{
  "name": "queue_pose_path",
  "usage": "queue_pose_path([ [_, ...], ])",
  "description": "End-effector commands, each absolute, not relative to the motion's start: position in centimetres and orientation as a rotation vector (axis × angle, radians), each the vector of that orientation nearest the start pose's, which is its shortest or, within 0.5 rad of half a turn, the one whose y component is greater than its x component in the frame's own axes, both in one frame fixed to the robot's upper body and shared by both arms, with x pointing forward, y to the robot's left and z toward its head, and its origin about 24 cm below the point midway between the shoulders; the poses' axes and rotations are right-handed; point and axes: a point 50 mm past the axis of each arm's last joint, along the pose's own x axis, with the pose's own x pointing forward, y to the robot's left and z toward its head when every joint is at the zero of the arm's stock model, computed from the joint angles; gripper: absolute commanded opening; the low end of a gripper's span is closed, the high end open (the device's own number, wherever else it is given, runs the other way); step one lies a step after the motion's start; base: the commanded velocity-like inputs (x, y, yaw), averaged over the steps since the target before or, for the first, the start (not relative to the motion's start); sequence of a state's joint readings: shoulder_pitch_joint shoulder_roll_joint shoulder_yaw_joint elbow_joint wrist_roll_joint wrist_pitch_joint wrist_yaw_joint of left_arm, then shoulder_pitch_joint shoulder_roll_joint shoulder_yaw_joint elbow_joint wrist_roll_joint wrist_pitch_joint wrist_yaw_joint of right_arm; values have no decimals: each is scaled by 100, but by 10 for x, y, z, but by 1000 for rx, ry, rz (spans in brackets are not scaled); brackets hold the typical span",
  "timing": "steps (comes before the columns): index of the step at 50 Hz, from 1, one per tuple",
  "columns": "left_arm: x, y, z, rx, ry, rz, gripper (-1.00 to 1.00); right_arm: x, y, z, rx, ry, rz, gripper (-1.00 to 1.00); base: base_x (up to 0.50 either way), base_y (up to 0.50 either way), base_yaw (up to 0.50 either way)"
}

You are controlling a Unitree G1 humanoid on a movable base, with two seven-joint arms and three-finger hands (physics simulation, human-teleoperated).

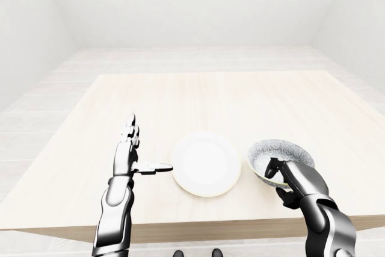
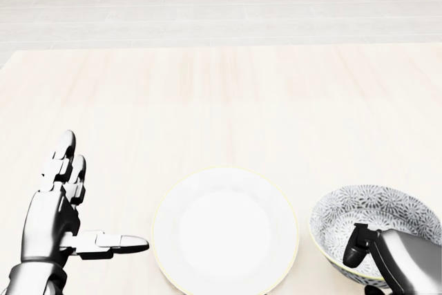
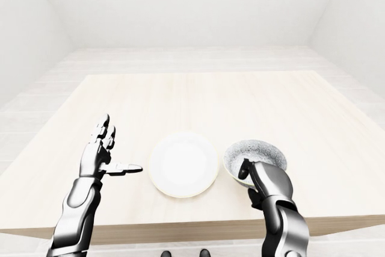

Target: Put the bowl on the plate.

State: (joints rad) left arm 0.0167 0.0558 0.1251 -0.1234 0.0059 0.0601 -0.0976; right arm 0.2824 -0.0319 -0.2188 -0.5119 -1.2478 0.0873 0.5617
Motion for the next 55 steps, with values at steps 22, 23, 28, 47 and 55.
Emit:
queue_pose_path([
  [22,246,187,63,72,-48,34,100,211,-202,96,-1338,239,-24,-54,0,0,0],
  [23,246,187,62,73,-48,34,100,212,-201,97,-1334,225,-27,-54,0,0,0],
  [28,244,189,62,73,-48,37,100,219,-194,100,-1345,185,-21,-55,0,0,0],
  [47,245,189,60,73,-44,39,100,245,-167,121,-1377,37,17,-55,0,0,0],
  [55,245,189,61,72,-45,40,100,253,-157,126,-1381,-7,33,-55,0,0,0],
])
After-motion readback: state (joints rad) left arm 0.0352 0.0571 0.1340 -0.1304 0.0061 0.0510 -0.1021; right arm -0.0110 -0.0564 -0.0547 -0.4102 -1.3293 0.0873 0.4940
